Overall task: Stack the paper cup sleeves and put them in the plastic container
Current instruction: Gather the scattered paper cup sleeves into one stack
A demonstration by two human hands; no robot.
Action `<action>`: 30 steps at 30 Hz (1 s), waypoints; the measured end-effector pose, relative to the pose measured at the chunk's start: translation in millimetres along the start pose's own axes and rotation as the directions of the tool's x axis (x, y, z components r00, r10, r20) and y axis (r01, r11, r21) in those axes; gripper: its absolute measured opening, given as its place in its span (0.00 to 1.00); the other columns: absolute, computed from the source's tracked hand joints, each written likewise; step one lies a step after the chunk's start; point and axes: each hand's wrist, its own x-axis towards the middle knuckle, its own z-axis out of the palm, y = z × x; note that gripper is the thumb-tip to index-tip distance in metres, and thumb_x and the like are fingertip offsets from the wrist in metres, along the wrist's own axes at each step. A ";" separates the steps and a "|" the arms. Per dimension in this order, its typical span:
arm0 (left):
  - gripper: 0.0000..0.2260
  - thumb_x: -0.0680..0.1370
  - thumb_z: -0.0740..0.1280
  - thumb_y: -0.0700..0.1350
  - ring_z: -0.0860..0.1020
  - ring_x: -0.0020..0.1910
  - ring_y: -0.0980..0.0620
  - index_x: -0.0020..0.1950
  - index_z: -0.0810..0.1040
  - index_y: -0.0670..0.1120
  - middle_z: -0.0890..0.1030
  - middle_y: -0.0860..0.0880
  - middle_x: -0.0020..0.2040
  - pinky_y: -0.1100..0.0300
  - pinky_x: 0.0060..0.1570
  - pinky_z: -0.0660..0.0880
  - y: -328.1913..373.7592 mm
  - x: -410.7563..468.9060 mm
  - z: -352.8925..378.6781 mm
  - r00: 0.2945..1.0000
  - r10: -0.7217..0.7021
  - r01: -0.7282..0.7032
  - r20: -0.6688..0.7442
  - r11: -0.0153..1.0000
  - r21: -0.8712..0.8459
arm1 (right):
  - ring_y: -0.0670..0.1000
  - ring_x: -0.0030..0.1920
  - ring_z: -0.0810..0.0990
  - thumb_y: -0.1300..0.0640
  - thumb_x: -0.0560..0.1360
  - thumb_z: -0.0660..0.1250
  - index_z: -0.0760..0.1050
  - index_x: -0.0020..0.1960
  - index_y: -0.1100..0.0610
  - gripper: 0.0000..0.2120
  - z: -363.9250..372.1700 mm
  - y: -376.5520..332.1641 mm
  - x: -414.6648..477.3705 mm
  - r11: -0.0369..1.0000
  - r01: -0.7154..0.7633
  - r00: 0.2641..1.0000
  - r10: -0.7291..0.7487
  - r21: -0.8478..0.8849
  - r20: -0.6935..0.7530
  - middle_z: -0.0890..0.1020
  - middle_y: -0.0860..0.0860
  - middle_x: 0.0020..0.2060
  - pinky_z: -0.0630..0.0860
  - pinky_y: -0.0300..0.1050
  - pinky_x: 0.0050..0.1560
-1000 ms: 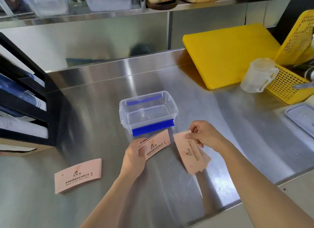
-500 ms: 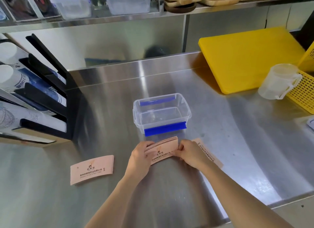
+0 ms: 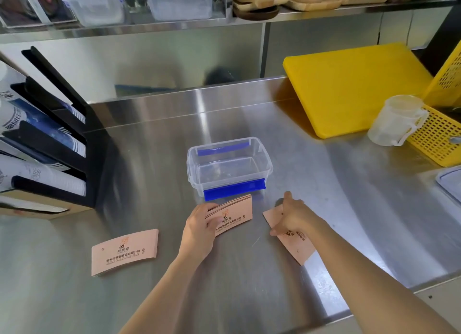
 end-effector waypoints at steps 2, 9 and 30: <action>0.09 0.75 0.65 0.38 0.77 0.51 0.50 0.54 0.77 0.46 0.79 0.49 0.51 0.60 0.49 0.71 -0.6 1.1 0.1 1.000 -0.001 0.001 -0.003 1.000 -0.013 | 0.57 0.51 0.80 0.54 0.63 0.77 0.64 0.60 0.56 0.31 -2.6 2.8 2.7 0.997 0.062 0.998 -0.063 0.041 0.020 0.77 0.56 0.56 0.79 0.51 0.51; 0.10 0.74 0.65 0.39 0.76 0.50 0.50 0.54 0.77 0.47 0.79 0.49 0.52 0.59 0.49 0.71 -4.4 3.7 -3.7 0.999 -0.030 0.029 -0.036 0.999 -0.032 | 0.54 0.29 0.76 0.65 0.72 0.69 0.69 0.36 0.59 0.10 -8.6 -2.1 -4.4 0.768 0.243 0.954 -0.299 0.593 -0.005 0.81 0.62 0.36 0.75 0.39 0.22; 0.12 0.72 0.67 0.37 0.77 0.50 0.52 0.50 0.75 0.53 0.79 0.52 0.49 0.63 0.48 0.72 -9.3 5.4 -12.4 0.999 -0.032 0.033 0.022 0.998 -0.047 | 0.52 0.46 0.80 0.46 0.71 0.68 0.76 0.49 0.53 0.12 42.1 -35.2 6.8 0.919 0.355 0.928 -0.324 0.174 -0.184 0.81 0.49 0.45 0.77 0.46 0.47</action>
